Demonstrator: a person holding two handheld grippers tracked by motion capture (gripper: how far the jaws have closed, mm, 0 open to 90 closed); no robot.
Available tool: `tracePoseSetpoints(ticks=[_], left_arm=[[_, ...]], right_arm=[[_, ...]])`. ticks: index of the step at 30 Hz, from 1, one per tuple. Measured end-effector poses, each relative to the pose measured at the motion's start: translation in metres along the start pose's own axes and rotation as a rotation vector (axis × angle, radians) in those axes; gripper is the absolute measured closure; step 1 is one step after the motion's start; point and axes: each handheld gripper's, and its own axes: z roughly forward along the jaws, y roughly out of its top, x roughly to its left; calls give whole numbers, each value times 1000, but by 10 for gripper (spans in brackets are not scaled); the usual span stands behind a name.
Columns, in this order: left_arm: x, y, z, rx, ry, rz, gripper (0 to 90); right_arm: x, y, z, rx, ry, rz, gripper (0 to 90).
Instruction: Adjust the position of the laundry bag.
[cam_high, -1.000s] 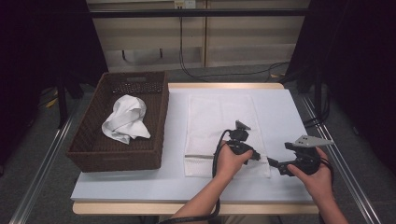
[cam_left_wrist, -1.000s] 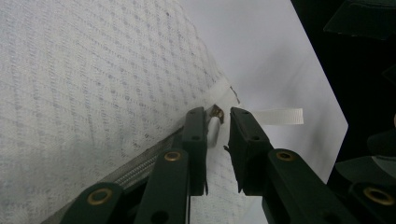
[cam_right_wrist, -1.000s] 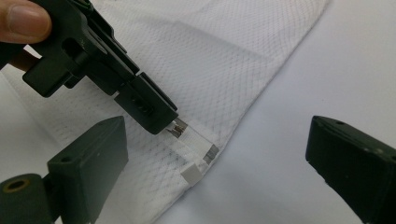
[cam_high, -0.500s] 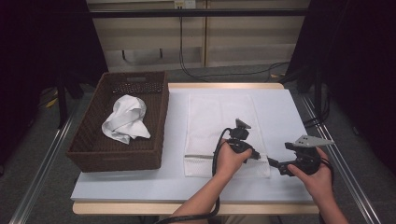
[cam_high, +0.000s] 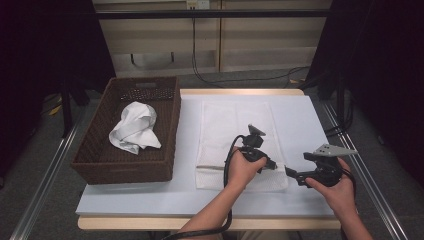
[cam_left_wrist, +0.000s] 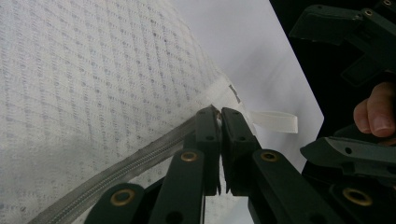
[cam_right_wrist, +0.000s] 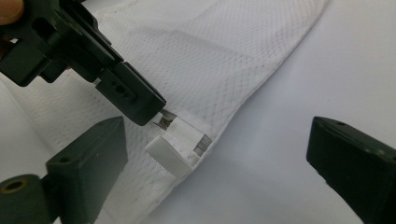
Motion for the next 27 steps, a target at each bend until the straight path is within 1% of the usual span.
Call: tracePoseSetpoints(ticks=[1, 4, 5, 6, 9, 10, 11, 15, 16, 17, 18, 19, 20, 21, 22, 23, 24, 25, 26, 27], left_arm=[[1, 0, -2, -4, -3, -2, 865], [1, 0, -3, -8, -2, -7, 865], [0, 0, -5, -2, -8, -17, 866], [0, 1, -6, -4, 0, -6, 866], [-1, 1, -7, 3, -12, -15, 866], [-1, 1, -8, 4, -9, -13, 866], [-1, 1, -9, 8, -1, 2, 866], [0, 1, -12, 4, -11, 4, 866], [0, 1, -12, 4, -11, 4, 866], [-1, 1, -12, 7, -25, 5, 866], [-1, 1, -13, 7, -22, 8, 866], [-1, 1, -13, 7, -22, 8, 866], [-2, 1, -13, -7, -23, -2, 866], [-2, 1, -14, -12, -21, -2, 866], [-2, 0, -13, -19, -30, -8, 866], [-1, 1, -14, -13, -36, -4, 865], [-2, 0, -15, -10, -43, -13, 866], [-1, 0, -16, -2, -35, 5, 866], [-1, 0, -16, -13, -37, -5, 866], [-3, 0, -15, -34, -38, -28, 866]], right_arm=[[0, 0, 1, -8, 10, 16, 65], [0, 1, 2, 1, 18, 26, 67], [1, 1, 2, 0, 18, 35, 68], [1, 0, 3, 3, 21, 29, 70], [2, 1, 4, 6, 24, 32, 81], [2, 1, 4, 9, 28, 26, 91], [2, 1, 4, 9, 29, 24, 101], [2, 1, 4, -4, 47, 32, 175], [2, 1, 4, -10, 42, 33, 199], [2, 0, 4, -13, 42, 35, 211], [3, 0, 4, -19, 43, 45, 214], [3, 0, 4, -19, 43, 45, 214], [3, -1, 6, -27, 51, 51, 261], [3, -2, 6, -21, 75, 66, 307], [3, -2, 7, -9, 87, 88, 323], [3, -3, 8, -7, 84, 92, 325], [3, -3, 8, -7, 83, 94, 341], [3, -3, 8, -5, 83, 99, 359], [3, -3, 8, -4, 85, 105, 373], [3, -3, 7, -2, 83, 113, 383]])
